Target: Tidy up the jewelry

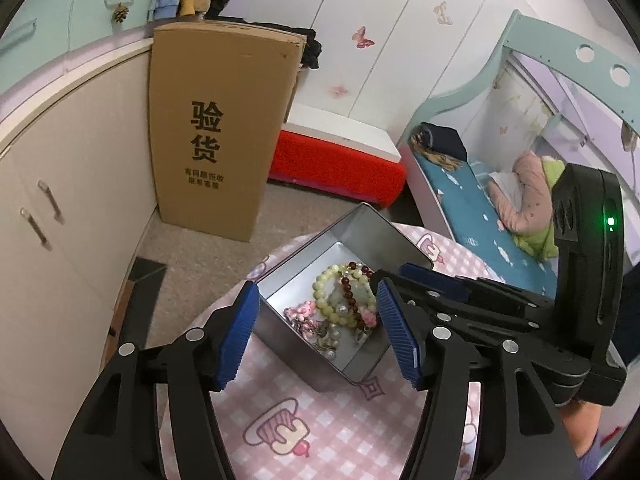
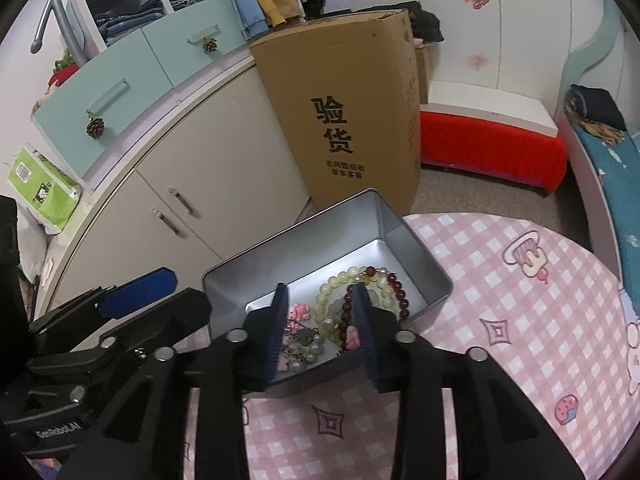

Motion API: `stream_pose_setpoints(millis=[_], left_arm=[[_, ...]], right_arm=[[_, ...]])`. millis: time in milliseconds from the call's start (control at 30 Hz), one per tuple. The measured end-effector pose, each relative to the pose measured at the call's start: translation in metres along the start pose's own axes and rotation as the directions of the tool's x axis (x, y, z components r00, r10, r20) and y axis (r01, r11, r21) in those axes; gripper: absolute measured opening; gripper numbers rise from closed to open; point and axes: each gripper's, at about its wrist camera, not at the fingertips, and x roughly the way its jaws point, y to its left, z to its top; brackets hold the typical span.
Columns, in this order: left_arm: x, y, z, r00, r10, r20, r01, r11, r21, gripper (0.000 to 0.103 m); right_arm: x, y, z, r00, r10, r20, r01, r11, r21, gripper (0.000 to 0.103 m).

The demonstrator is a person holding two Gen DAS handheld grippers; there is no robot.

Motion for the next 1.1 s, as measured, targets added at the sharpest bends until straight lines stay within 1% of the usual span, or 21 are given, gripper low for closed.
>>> stream_pose_setpoints(millis=[33, 133, 167, 300, 333, 400, 567, 667, 867, 1000, 1067, 1100], left_arm=[[-0.002, 0.000, 0.000, 1.000, 0.004, 0.005, -0.004, 1.000, 0.000, 0.063], [-0.007, -0.002, -0.003, 0.999, 0.035, 0.029, -0.035, 0.999, 0.005, 0.069], [-0.010, -0.002, -0.004, 0.998, 0.040, 0.039, -0.041, 0.999, 0.006, 0.070], [-0.016, -0.008, -0.006, 0.997, 0.048, 0.059, -0.048, 0.999, 0.011, 0.076], [-0.017, -0.010, -0.006, 0.996, 0.063, 0.062, -0.064, 0.998, 0.018, 0.078], [-0.018, -0.016, -0.009, 0.993, 0.096, 0.070, -0.098, 0.994, 0.037, 0.079], [-0.020, -0.029, -0.017, 0.988, 0.140, 0.065, -0.145, 0.987, 0.066, 0.082], [-0.021, -0.039, -0.023, 0.979, 0.190, 0.074, -0.196, 0.977, 0.088, 0.083], [-0.032, -0.063, -0.042, 0.971, 0.220, 0.089, -0.230, 0.964, 0.133, 0.083], [-0.052, -0.084, -0.060, 0.965, 0.225, 0.137, -0.244, 0.959, 0.144, 0.083], [-0.063, -0.093, -0.068, 0.962, 0.222, 0.160, -0.247, 0.956, 0.156, 0.083], [-0.071, -0.099, -0.074, 0.957, 0.227, 0.181, -0.257, 0.953, 0.163, 0.083]], right_arm=[[-0.002, 0.000, 0.000, 1.000, -0.002, 0.004, 0.002, 1.000, 0.002, 0.045], [-0.010, -0.002, -0.001, 1.000, -0.013, 0.014, 0.013, 1.000, -0.002, 0.048], [-0.013, -0.002, -0.002, 1.000, -0.020, 0.018, 0.021, 1.000, -0.004, 0.052], [-0.026, -0.002, -0.006, 0.998, -0.051, 0.031, 0.052, 0.999, -0.016, 0.058], [-0.028, -0.004, -0.007, 0.997, -0.066, 0.032, 0.067, 0.998, -0.020, 0.059], [-0.035, -0.006, -0.011, 0.995, -0.090, 0.041, 0.092, 0.995, -0.029, 0.061], [-0.053, -0.015, -0.024, 0.987, -0.149, 0.053, 0.151, 0.988, -0.038, 0.073], [-0.063, -0.021, -0.034, 0.980, -0.189, 0.059, 0.192, 0.981, -0.041, 0.079], [-0.093, -0.030, -0.060, 0.967, -0.241, 0.085, 0.245, 0.969, -0.041, 0.080], [-0.125, -0.037, -0.079, 0.958, -0.257, 0.130, 0.260, 0.965, -0.007, 0.081], [-0.145, -0.038, -0.089, 0.950, -0.270, 0.159, 0.271, 0.962, 0.010, 0.084], [-0.156, -0.038, -0.095, 0.944, -0.276, 0.180, 0.277, 0.961, 0.019, 0.085]])
